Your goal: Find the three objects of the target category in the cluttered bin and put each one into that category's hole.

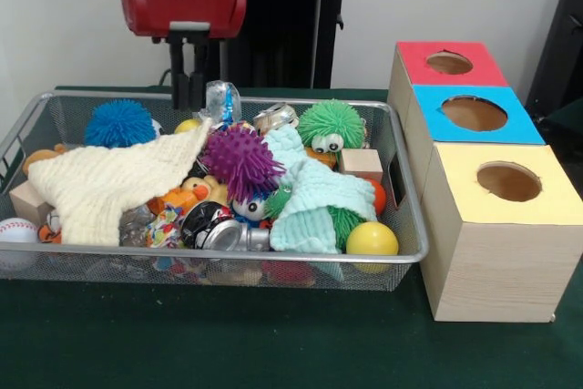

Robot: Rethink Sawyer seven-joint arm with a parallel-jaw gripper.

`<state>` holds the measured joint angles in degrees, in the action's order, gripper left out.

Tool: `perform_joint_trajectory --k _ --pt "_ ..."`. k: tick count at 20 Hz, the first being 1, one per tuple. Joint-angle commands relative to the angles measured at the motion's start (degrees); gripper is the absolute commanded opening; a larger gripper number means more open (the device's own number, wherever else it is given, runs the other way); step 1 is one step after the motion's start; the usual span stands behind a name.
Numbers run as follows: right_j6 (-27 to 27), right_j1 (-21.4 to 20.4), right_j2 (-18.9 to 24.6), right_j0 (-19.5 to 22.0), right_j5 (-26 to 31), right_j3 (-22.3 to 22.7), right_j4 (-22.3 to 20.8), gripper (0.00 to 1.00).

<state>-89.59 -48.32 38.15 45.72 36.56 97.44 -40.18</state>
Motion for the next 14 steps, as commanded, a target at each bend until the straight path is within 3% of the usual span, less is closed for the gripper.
perform_joint_trajectory --k 1,7,14 --pt "3.59 5.43 -4.13 -2.18 -2.86 1.35 -8.78 0.0" --pt "3.75 7.7 -4.4 -1.81 -6.89 -0.08 -12.06 0.0" --pt "7.72 9.62 -2.51 0.38 -6.97 -0.97 -12.69 0.0"
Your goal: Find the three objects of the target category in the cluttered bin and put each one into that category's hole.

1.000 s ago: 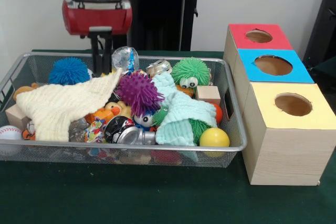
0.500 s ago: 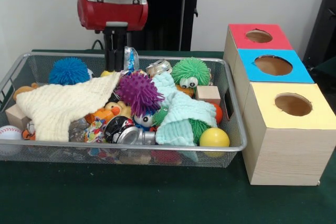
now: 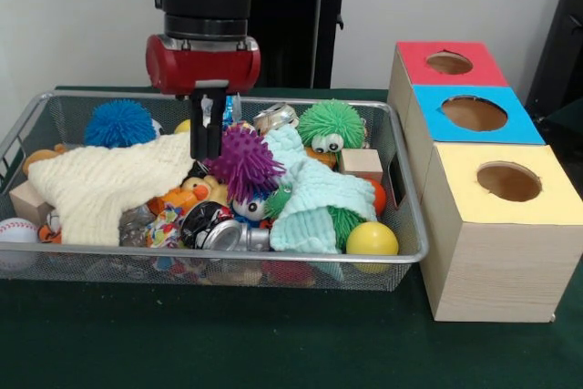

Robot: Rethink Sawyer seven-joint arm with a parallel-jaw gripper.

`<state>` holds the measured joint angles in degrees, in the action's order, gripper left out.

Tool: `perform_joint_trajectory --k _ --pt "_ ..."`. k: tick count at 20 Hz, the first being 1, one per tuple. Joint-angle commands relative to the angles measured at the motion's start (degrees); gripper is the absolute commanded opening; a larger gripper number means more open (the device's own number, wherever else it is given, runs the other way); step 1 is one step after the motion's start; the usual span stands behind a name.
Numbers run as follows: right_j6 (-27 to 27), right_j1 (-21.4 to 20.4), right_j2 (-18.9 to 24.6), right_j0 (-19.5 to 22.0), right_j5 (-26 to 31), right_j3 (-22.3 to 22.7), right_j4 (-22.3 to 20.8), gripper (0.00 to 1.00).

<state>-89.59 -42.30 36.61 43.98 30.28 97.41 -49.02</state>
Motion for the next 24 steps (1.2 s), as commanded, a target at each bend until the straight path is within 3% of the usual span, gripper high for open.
perform_joint_trajectory --k 1,11,18,19,24 --pt "8.82 3.76 -0.45 2.74 -0.42 -0.94 -3.78 0.0" --pt "15.73 6.49 4.07 7.01 2.31 -3.19 -2.56 0.0" --pt "14.03 9.34 5.87 8.69 -1.9 -3.63 -4.04 0.0" --pt "14.7 9.49 6.34 8.86 -1.71 -3.69 -4.46 1.0" --pt "14.23 9.65 6.89 8.85 -2.04 -4.0 -4.54 1.0"
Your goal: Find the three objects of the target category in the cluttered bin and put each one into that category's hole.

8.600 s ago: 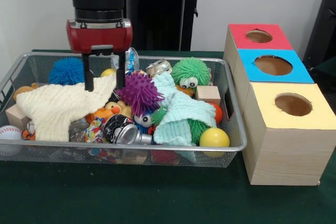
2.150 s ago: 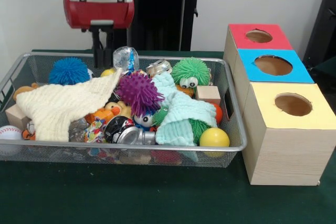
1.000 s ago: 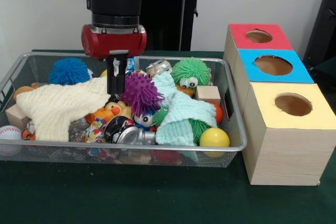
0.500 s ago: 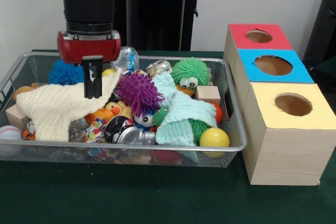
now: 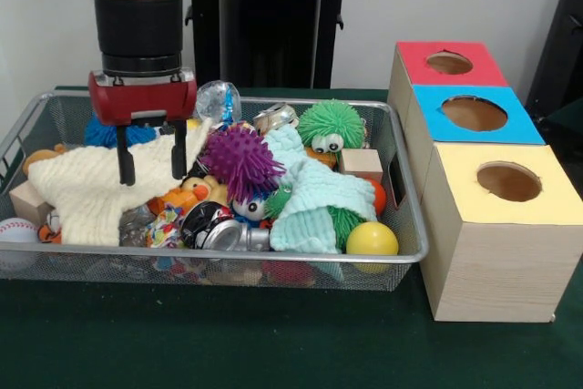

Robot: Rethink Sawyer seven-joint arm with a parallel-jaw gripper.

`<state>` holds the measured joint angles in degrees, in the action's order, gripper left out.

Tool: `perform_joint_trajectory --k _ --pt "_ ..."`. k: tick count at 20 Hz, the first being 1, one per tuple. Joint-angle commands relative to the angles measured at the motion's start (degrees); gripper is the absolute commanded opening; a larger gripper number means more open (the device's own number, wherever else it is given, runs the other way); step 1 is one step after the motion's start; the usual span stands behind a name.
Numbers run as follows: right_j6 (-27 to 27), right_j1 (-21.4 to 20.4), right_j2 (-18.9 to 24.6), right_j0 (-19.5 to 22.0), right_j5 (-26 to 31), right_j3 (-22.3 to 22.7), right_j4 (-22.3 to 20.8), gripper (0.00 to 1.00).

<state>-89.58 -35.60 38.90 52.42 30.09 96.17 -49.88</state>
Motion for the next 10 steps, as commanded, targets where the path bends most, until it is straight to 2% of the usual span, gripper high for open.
perform_joint_trajectory --k 1,10 --pt "14.05 3.05 4.56 0.41 -1.88 -2.77 -3.87 1.0" --pt "12.14 4.0 4.81 0.53 -3.92 -2.93 -5.48 1.0"
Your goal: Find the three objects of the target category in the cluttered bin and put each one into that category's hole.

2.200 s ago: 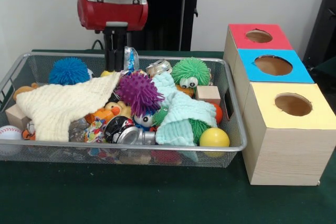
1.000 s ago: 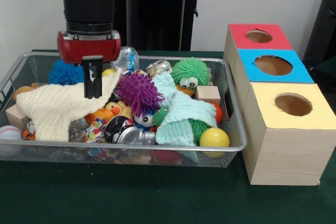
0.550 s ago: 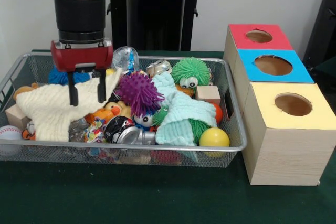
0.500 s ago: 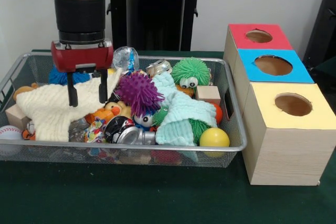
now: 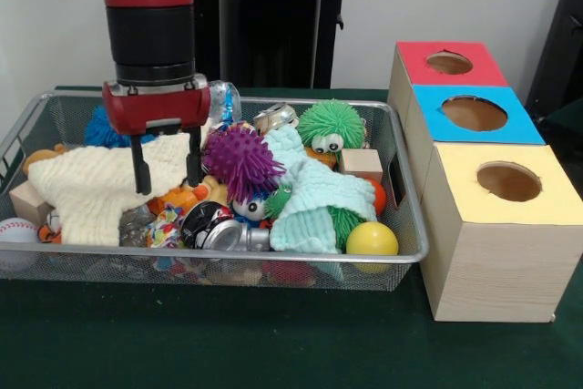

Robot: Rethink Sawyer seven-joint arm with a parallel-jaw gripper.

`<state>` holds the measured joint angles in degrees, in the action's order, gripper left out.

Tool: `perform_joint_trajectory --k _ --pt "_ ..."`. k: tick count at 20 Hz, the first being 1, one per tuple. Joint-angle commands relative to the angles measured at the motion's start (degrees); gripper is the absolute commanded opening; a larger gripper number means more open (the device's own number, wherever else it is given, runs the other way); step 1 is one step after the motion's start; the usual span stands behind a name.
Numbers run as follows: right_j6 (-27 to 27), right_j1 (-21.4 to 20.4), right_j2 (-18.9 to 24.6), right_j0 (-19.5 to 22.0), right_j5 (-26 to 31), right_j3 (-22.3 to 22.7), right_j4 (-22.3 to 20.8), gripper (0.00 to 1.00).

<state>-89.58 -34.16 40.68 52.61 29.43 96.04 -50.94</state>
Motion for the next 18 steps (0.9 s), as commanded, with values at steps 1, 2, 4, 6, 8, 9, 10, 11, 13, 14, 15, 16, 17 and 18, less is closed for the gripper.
perform_joint_trajectory --k 1,2,4,6,8,9,10,11,13,14,15,16,17,18 --pt "12.0 2.72 3.1 0.2 -3.33 -3.02 -4.59 1.0" --pt "11.88 2.92 3.18 0.21 -3.6 -3.17 -4.87 1.0" --pt "11.62 3.12 3.02 -0.17 -3.76 -3.84 -5.56 1.0" --pt "12.03 3.33 2.34 -0.87 -3.23 -4.96 -6.7 1.0" --pt "12.52 3.72 2.39 -0.65 -3.77 -5.31 -7.54 1.0" --pt "12.94 4.17 2.63 -0.49 -3.81 -5.76 -7.65 1.0" --pt "13.31 4.43 2.8 -0.4 -3.73 -6.04 -7.79 1.0" --pt "13.68 4.7 2.96 -0.31 -3.64 -6.32 -7.92 1.0" --pt "14.08 5.23 3.4 -0.11 -3.6 -6.8 -8.0 1.0" --pt "14.33 5.52 3.65 0.1 -3.78 -6.9 -8.11 1.0" --pt "14.83 5.68 3.79 0.11 -3.55 -7.22 -8.18 1.0" --pt "14.96 5.62 3.84 0.11 -3.46 -7.24 -8.26 1.0" --pt "15.01 5.68 3.78 0.05 -3.5 -7.33 -8.49 1.0" --pt "14.81 5.66 3.62 -0.06 -3.79 -7.27 -8.79 1.0"
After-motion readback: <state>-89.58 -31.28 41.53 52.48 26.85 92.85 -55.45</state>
